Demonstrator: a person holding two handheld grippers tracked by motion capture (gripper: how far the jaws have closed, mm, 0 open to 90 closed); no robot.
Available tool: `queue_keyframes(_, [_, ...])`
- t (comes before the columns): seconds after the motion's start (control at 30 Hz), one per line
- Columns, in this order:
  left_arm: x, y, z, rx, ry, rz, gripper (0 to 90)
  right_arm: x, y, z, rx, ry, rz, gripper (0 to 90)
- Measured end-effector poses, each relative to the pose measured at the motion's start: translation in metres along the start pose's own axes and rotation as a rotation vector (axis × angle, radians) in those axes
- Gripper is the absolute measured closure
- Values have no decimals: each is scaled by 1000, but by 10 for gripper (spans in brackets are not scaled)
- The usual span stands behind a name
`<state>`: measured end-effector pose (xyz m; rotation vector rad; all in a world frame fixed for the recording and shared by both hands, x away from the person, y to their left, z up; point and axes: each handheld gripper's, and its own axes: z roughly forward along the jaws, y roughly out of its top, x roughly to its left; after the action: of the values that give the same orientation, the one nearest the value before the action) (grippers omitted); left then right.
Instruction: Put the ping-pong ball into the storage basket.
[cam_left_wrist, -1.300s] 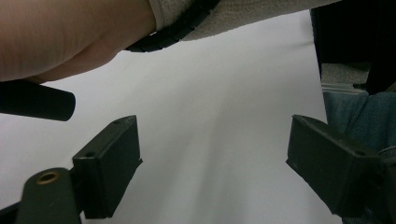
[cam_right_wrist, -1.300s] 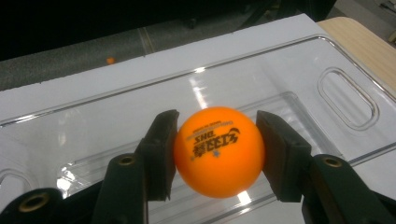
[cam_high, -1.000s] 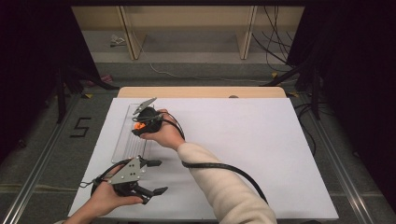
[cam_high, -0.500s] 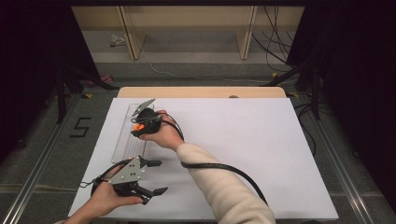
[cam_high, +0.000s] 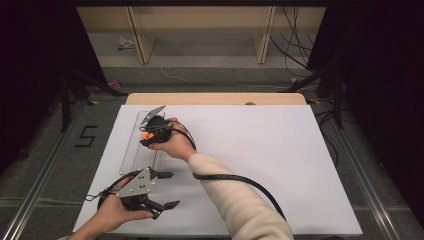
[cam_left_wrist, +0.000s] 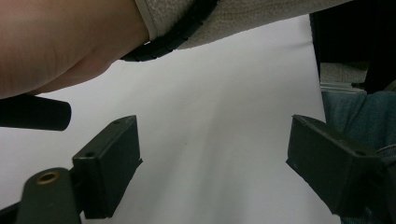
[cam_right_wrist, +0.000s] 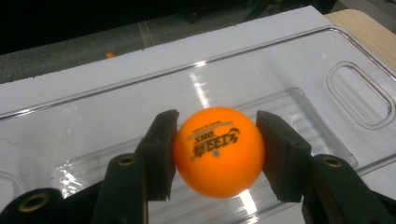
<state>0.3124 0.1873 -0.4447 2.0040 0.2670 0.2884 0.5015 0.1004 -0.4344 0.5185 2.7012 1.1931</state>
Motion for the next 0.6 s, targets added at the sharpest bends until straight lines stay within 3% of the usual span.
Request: queue_keyframes(0.6, [0, 0, 0, 0, 0, 0, 168, 1, 0, 2, 2, 0, 4, 511])
